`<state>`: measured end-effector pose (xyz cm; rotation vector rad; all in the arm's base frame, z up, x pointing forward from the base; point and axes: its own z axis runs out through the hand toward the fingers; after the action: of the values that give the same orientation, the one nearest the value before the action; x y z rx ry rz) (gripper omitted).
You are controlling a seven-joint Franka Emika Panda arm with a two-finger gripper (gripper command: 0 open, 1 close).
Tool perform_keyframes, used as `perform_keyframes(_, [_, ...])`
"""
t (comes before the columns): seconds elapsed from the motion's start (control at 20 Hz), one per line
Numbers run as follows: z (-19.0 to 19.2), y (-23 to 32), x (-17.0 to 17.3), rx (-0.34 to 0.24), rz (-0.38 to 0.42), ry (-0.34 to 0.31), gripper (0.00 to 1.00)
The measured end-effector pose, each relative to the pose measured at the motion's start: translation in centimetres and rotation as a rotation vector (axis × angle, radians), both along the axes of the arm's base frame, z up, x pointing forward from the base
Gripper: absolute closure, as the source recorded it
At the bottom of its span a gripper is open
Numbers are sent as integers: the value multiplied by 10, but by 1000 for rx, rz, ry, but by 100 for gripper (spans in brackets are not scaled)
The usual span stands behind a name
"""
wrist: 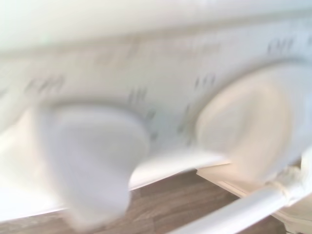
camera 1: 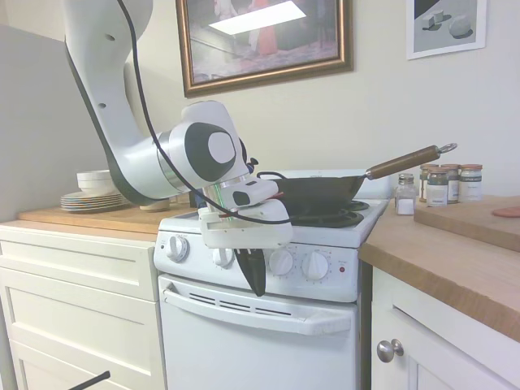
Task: Turn on the stove on the top right
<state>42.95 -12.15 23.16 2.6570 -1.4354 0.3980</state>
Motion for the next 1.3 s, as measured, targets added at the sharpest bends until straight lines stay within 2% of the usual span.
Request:
perform_keyframes(0.55, [49,24,-28,36,20,-87,100])
perform_keyframes(0.6, [51,28,-26,47,14,-93,0])
perform_keyframes(0.75, [54,40,-21,76,20,-88,0])
perform_keyframes(1.3, [83,47,-22,77,30,-106,0])
